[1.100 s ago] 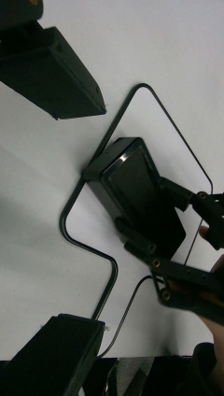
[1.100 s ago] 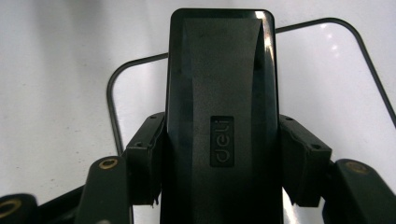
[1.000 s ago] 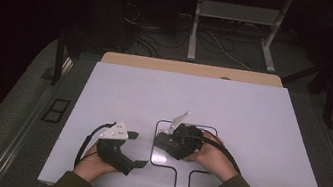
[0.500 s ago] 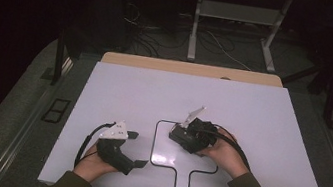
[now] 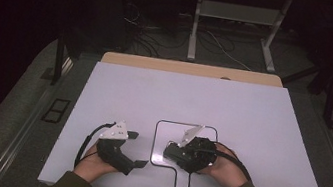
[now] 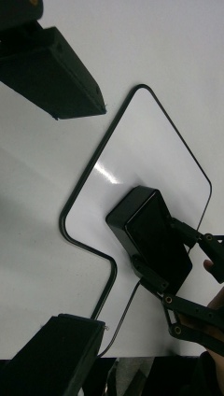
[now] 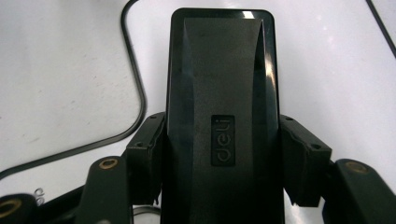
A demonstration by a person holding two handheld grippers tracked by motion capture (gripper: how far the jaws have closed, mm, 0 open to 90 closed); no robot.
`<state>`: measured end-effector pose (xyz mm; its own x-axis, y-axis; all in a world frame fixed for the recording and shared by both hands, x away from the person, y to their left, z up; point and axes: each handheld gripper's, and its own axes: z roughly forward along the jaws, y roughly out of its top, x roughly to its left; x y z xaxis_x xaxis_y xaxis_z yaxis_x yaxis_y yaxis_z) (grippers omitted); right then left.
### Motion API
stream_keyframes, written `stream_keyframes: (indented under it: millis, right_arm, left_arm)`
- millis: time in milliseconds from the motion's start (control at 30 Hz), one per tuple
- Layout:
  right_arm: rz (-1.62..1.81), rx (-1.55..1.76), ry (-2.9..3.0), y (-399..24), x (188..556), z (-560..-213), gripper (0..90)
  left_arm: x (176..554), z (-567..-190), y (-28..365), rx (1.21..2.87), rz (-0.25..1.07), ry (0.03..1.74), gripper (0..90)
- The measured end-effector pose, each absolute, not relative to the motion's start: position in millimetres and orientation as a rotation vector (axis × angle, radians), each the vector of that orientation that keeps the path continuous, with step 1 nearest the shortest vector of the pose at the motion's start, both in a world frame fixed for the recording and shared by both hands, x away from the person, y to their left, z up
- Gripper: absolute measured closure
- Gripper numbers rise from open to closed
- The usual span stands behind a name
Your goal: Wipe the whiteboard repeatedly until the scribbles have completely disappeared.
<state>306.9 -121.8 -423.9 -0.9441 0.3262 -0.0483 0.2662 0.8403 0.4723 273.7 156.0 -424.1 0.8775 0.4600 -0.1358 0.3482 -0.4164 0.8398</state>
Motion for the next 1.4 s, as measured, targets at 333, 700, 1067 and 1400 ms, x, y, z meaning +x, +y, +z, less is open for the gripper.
stream_keyframes:
  millis: [333,700,1067,1400]
  right_arm:
    - [0.704,0.647,2.829,-154,335,-425,38.7]
    - [0.684,0.752,2.789,-177,345,-425,38.7]
    - [0.716,0.679,2.835,-168,328,-425,38.7]
    - [0.847,0.767,2.795,-182,339,-409,38.7]
  left_arm:
    - [274,-424,156,2.042,0.140,0.587,0.0]
    - [274,-424,156,2.039,0.141,0.588,0.0]
    - [274,-424,157,2.038,0.139,0.587,0.0]
    - [275,-425,158,2.034,0.131,0.590,0.0]
